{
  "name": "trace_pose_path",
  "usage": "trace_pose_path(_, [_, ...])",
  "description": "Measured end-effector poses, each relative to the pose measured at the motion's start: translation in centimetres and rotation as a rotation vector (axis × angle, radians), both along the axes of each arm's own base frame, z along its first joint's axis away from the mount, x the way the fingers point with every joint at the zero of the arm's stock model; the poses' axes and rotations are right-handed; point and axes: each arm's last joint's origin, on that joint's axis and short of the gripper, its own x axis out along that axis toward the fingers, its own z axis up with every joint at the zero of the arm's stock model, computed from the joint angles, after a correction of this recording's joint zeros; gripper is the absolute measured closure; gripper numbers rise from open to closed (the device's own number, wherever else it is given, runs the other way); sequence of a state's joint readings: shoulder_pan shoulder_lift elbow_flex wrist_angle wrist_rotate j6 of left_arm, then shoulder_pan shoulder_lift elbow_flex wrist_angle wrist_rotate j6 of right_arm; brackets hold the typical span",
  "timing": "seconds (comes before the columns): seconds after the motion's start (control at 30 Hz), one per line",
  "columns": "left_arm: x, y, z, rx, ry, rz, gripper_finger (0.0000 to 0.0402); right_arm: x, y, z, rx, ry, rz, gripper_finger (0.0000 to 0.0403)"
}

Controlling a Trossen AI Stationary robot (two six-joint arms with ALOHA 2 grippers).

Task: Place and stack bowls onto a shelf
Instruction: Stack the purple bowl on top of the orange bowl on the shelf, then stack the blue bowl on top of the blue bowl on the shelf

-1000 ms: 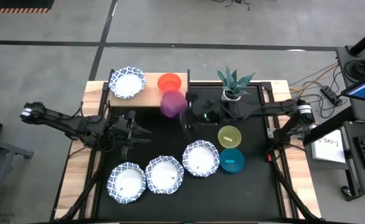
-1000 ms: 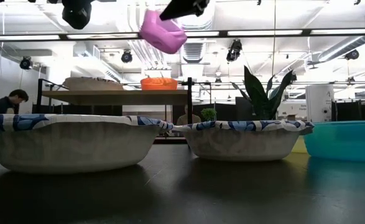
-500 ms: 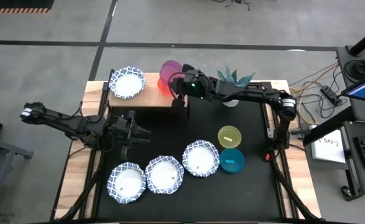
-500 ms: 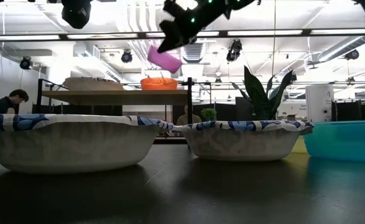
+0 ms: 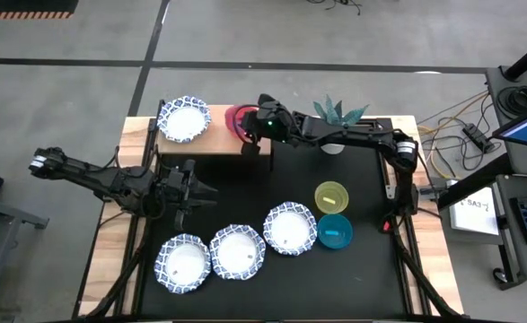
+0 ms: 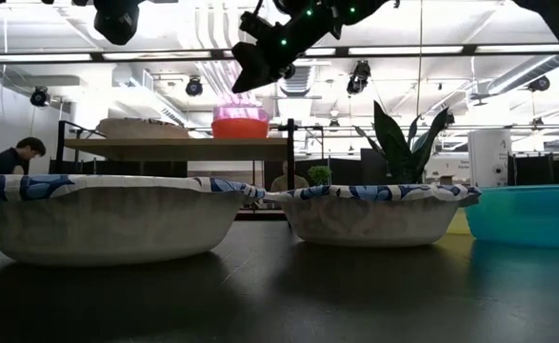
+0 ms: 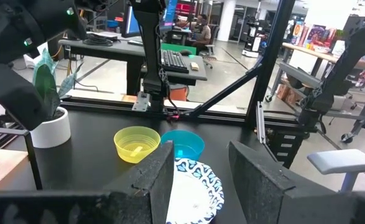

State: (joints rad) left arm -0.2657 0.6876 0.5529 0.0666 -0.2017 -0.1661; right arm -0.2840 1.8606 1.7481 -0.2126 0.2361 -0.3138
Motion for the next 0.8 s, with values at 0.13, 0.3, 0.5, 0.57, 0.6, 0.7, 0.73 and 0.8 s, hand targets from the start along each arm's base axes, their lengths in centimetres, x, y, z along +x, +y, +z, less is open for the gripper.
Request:
trace_pose_path(0.13, [0.0,0.0,0.0,0.000,0.001,0.000,0.0265,-0.1,0.0,0.0,0.002,0.007,0.000,0.0305])
trace_pose_path(0.3, [0.0,0.0,0.0,0.001,0.003,0.000,0.0265,-0.5,0.5,0.8,0.010,-0.004,0.004,0.0303])
trace_pose_path(0.5, [0.0,0.0,-0.3,0.006,0.033,0.000,0.0265,-1.3,3.4,0.9,0.155,0.080,0.130,0.0323])
trace_pose_path(0.57, [0.0,0.0,-0.3,0.006,0.033,0.000,0.0265,-1.4,4.9,0.3,0.202,0.130,0.159,0.0333])
trace_pose_path(0.6, [0.0,0.0,-0.3,0.006,0.034,0.000,0.0265,-1.5,5.7,-0.2,0.219,0.160,0.168,0.0338])
trace_pose_path(0.7, [0.1,0.0,-0.5,0.004,0.045,0.000,0.0265,-1.9,8.4,-1.7,0.248,0.208,0.200,0.0354])
trace_pose_path(0.73, [0.2,0.0,-0.5,0.003,0.050,0.001,0.0265,-2.1,9.3,-2.1,0.252,0.221,0.214,0.0358])
trace_pose_path(0.8, [0.3,-0.1,-0.6,0.001,0.058,0.001,0.0265,-2.7,11.1,-3.0,0.239,0.221,0.216,0.0367])
